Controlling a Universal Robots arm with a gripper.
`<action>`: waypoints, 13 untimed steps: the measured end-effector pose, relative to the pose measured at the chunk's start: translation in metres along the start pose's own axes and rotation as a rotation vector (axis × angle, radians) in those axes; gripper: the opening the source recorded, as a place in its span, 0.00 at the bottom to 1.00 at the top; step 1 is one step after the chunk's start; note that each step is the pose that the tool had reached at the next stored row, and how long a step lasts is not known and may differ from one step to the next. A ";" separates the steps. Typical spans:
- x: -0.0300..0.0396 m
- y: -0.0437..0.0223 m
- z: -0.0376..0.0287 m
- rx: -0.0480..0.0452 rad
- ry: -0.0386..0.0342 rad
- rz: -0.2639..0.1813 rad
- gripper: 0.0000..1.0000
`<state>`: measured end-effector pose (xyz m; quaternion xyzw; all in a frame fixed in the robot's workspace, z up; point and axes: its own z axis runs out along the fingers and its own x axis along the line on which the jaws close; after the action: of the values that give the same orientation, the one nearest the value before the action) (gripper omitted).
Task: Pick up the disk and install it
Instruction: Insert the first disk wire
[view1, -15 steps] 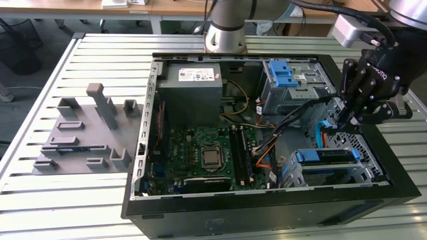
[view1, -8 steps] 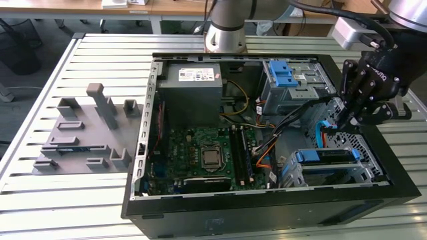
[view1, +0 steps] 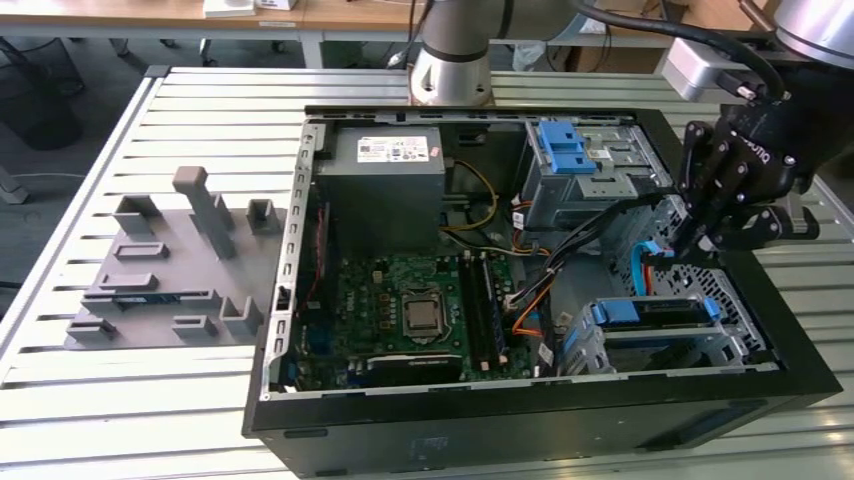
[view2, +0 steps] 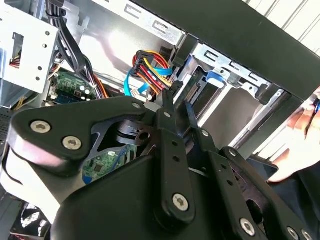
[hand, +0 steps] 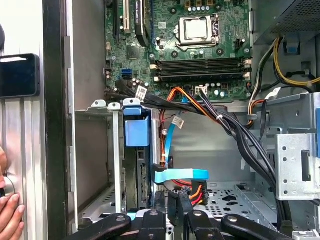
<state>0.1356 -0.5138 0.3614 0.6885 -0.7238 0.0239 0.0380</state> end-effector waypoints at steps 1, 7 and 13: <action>-0.0003 -0.0002 0.0004 0.0000 0.0000 0.000 0.25; -0.0021 -0.0004 0.0001 0.0000 0.0001 0.000 0.25; -0.0040 -0.0003 -0.0014 0.0000 0.0002 0.000 0.25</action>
<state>0.1361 -0.5097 0.3624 0.6885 -0.7238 0.0240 0.0380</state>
